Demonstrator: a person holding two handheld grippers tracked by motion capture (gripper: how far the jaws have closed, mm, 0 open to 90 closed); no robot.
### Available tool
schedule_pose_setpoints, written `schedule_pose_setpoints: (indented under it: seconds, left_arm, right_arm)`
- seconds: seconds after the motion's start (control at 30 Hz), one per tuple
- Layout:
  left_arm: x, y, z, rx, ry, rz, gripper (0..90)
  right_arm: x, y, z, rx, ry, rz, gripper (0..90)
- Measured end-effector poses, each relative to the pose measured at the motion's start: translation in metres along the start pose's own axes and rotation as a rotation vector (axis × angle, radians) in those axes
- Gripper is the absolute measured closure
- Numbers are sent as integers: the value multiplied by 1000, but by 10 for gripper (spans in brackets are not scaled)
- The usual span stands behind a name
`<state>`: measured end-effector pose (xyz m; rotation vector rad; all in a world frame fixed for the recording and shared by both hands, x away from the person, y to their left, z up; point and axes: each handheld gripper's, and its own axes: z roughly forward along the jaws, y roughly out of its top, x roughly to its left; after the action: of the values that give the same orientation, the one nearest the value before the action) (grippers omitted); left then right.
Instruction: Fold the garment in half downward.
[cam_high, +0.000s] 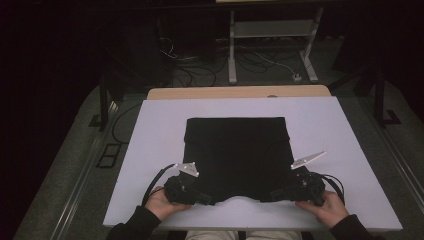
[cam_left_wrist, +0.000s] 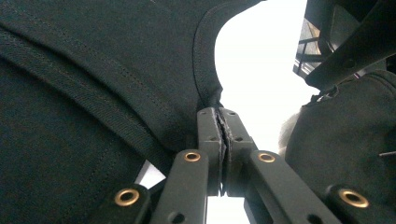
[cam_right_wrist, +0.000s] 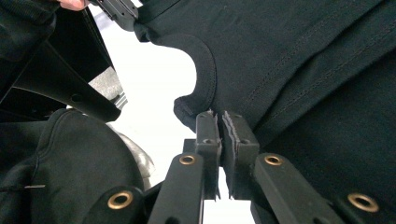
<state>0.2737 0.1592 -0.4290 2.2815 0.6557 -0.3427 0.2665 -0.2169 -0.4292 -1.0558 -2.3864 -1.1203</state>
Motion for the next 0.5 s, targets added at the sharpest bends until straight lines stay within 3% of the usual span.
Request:
schedule_pose_setpoints:
  seconds: [0.17, 0.23, 0.33, 0.43, 0.5]
  left_arm:
    - [0, 0, 1, -13, -30, 2, 809]
    - [0, 0, 1, -13, -41, 17, 738]
    - [0, 1, 0, -26, -70, 5, 642]
    - [-3, 1, -2, -47, -65, 11, 538]
    - [-4, 1, -4, -59, -37, 21, 474]
  right_arm:
    - [0, 0, 1, 3, 1, 4, 832]
    - [0, 0, 1, 2, 2, 4, 829]
    - [0, 0, 0, -6, 3, 9, 806]
    - [2, 0, -3, -20, 2, 12, 714]
    - [4, 2, -4, -30, -11, 8, 673]
